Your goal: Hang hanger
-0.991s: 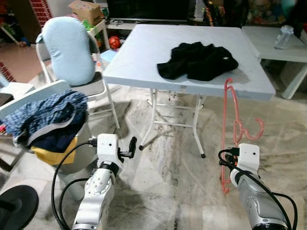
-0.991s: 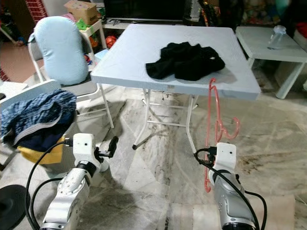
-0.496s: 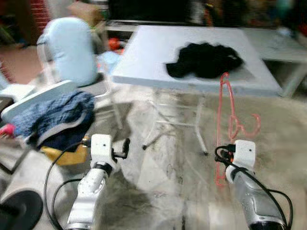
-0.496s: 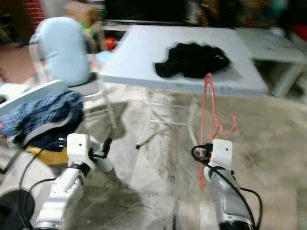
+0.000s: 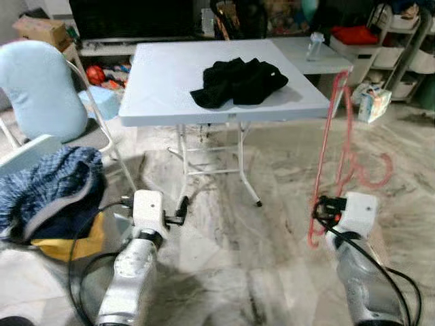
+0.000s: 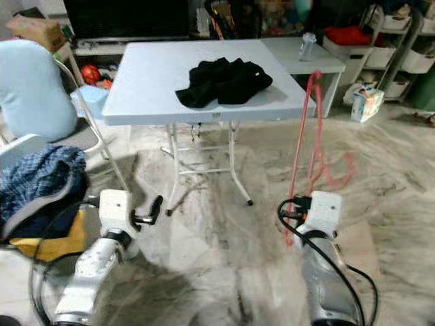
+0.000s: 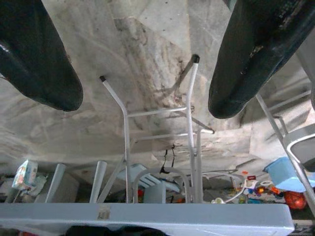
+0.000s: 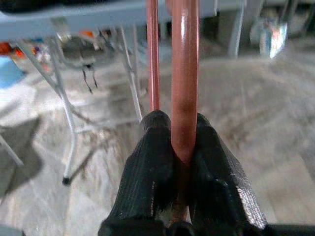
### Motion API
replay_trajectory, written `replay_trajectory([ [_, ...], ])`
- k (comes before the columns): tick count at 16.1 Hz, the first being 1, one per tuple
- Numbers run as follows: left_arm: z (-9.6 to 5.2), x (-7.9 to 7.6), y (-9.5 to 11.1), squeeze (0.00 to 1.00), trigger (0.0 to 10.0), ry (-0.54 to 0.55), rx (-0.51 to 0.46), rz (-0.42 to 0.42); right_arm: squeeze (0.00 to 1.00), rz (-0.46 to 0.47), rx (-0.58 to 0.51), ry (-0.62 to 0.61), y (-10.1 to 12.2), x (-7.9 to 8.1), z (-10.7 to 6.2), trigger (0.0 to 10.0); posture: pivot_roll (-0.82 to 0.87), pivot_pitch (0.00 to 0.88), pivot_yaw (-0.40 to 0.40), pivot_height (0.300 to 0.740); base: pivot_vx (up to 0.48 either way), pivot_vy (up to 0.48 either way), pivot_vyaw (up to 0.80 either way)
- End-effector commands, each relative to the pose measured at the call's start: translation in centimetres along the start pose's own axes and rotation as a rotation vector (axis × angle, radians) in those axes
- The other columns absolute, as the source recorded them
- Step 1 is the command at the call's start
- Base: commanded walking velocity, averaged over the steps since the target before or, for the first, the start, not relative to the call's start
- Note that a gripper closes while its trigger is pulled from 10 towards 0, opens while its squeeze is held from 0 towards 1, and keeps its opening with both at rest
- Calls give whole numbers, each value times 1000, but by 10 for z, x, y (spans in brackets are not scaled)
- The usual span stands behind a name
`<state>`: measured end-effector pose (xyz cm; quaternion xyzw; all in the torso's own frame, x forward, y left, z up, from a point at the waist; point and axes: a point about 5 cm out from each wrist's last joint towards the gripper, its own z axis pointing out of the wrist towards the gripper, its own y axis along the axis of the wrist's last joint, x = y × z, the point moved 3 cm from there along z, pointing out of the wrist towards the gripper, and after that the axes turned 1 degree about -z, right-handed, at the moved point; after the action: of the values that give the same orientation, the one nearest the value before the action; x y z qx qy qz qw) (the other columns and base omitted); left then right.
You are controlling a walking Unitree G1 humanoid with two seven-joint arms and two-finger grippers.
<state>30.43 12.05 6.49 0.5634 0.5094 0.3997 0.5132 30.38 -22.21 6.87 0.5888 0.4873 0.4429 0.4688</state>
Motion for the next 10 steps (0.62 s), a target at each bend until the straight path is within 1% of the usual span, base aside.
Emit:
replay_trajectory([
  [1, 0, 6, -1, 0, 10000, 15, 6, 16, 0, -22, -69, 1, 9, 2, -1, 10000, -33, 0, 5, 740, 0, 368, 0],
  [3, 0, 8, -1, 0, 10000, 20, 8, 18, 0, -28, -106, 7, 11, 2, -4, 10000, -36, 0, 7, 740, 0, 366, 0],
  [5, 1, 7, -1, 0, 10000, 20, 8, 16, 0, -40, -98, 22, 9, 6, -5, 10000, -37, 0, 7, 740, 0, 368, 0],
  [7, 1, 8, 0, 0, 10000, 19, 6, 16, 0, -33, -93, 28, 7, 7, -6, 10000, -38, 0, 6, 740, 0, 364, 0],
  [8, 2, 7, 0, 0, 10000, 20, 5, 16, 0, -46, -97, 33, 6, 8, -6, 10000, -39, 0, 5, 740, 0, 364, 0],
  [9, 2, 7, 0, 0, 10000, 18, 3, 14, 0, -54, -99, 36, 5, 8, -6, 10000, -40, 0, 4, 740, 0, 240, 0],
  [10, 1, 5, 2, 0, 10000, -11, -15, 23, 0, -57, -96, 32, 4, 9, -7, 10000, -40, 0, 4, 740, 0, 0, 0],
])
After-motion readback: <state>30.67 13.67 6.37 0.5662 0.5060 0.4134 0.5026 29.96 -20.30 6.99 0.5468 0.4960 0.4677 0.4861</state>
